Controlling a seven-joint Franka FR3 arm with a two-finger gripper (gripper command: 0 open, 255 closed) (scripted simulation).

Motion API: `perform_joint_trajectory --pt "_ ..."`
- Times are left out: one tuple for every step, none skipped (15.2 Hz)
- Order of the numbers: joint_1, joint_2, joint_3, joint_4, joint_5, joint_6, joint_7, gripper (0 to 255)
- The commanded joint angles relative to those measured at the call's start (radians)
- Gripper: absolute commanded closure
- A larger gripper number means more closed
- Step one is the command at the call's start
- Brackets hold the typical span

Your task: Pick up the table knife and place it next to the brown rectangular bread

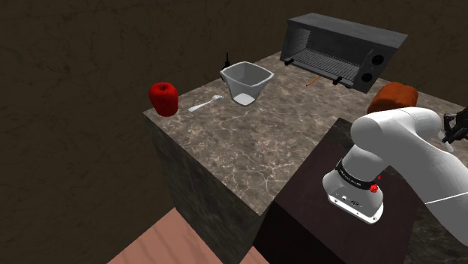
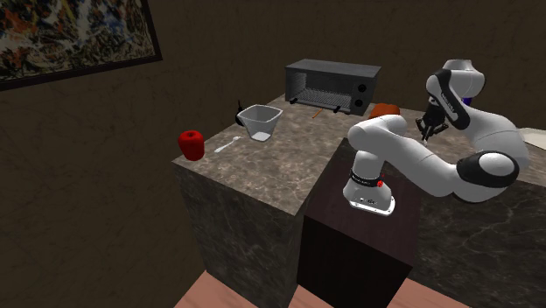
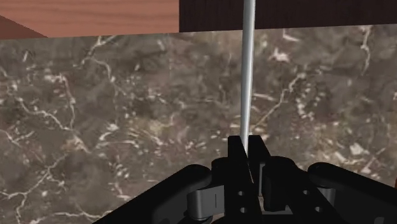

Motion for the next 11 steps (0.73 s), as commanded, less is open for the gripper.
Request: perform_joint_trajectory --pt "-0.019 -0.001 -0.031 -0.017 -0.021 0.022 -0.008 255" --pt "-0.019 -0.001 -0.031 -0.017 -0.021 0.022 -0.008 255" --pt "-0.019 -0.001 -0.031 -0.017 -0.021 0.022 -0.008 255" --pt "-0.019 -0.001 -0.031 -0.017 -0.021 0.022 -0.008 255" --pt "-0.019 -0.001 -0.031 -0.017 -0.021 0.022 -0.008 255" --pt "-0.019 -0.001 -0.031 -0.017 -0.021 0.022 -0.008 255" --pt "-0.019 -0.001 -0.031 -0.017 -0.021 0.022 -0.008 255" --pt "-0.019 -0.001 -0.031 -0.017 -0.021 0.022 -0.008 255" --pt "-0.019 -0.001 -0.031 -0.017 -0.021 0.022 -0.008 255" --pt "-0.019 -0.001 -0.031 -0.017 -0.021 0.022 -0.008 0" --pt "-0.019 -0.001 -0.031 -0.017 -0.021 0.022 -0.008 0"
